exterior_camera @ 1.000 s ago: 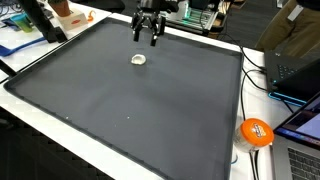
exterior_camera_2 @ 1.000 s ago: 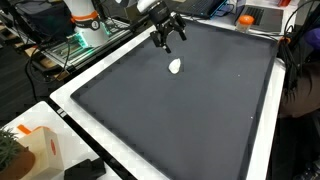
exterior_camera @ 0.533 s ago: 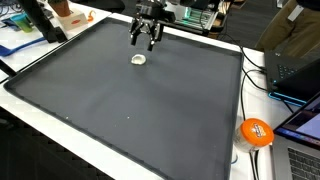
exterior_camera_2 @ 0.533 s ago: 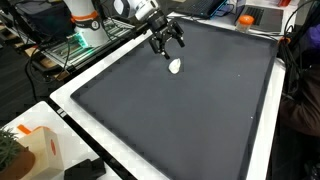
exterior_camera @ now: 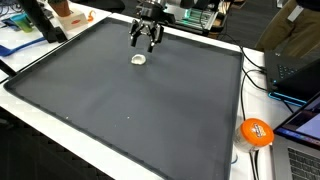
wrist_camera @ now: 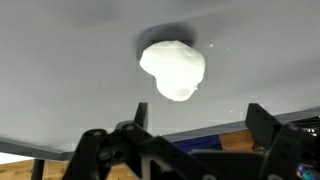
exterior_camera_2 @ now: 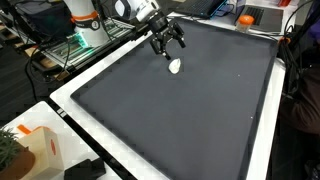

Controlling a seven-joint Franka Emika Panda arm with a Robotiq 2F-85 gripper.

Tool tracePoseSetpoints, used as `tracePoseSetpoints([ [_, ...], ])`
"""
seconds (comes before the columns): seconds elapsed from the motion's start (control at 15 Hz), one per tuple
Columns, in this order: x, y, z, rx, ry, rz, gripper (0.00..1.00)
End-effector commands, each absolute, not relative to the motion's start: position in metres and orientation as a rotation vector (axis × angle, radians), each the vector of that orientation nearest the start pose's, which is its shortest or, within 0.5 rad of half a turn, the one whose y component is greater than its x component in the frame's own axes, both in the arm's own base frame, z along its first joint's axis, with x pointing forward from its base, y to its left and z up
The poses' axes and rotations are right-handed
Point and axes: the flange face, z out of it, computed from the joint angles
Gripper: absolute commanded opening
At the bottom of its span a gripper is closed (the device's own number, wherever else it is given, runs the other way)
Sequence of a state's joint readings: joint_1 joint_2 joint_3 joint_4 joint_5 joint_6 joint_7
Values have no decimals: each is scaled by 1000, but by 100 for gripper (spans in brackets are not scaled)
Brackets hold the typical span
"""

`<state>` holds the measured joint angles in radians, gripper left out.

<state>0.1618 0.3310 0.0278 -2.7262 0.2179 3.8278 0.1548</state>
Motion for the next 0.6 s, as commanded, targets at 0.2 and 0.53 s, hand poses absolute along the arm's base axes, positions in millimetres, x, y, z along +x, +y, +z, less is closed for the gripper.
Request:
tracePoseSetpoints([
  [0.2, 427, 54, 204, -2804, 265, -1221, 100],
  [0.53, 421, 56, 190, -2816, 240, -1233, 100],
])
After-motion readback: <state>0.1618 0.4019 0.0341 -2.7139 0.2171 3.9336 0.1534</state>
